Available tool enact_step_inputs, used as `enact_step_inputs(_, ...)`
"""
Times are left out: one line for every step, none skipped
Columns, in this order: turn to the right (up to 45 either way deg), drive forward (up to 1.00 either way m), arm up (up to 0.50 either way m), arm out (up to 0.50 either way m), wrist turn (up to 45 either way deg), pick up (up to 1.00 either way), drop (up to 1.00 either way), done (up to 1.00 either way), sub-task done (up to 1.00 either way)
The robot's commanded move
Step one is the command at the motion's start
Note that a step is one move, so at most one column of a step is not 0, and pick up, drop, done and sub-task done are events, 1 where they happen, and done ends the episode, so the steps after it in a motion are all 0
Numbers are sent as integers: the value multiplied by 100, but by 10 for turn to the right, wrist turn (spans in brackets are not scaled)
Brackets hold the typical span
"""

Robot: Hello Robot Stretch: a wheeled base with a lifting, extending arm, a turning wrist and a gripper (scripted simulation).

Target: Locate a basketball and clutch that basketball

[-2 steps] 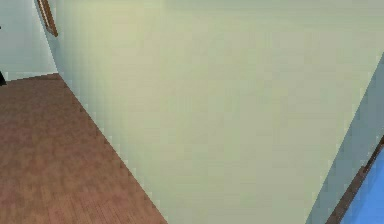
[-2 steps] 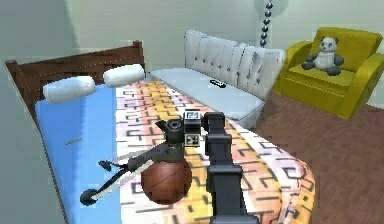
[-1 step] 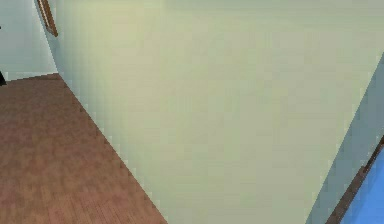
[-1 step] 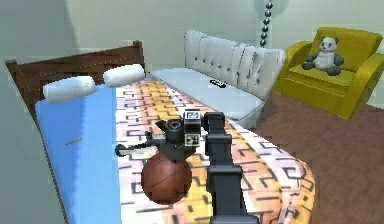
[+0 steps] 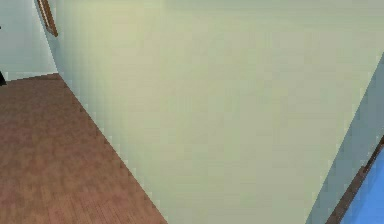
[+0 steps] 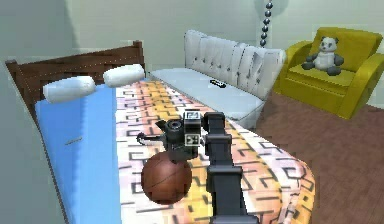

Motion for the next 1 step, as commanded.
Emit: enact_step_inputs(0, 0, -30, 0, 0, 0, 0, 0, 0)
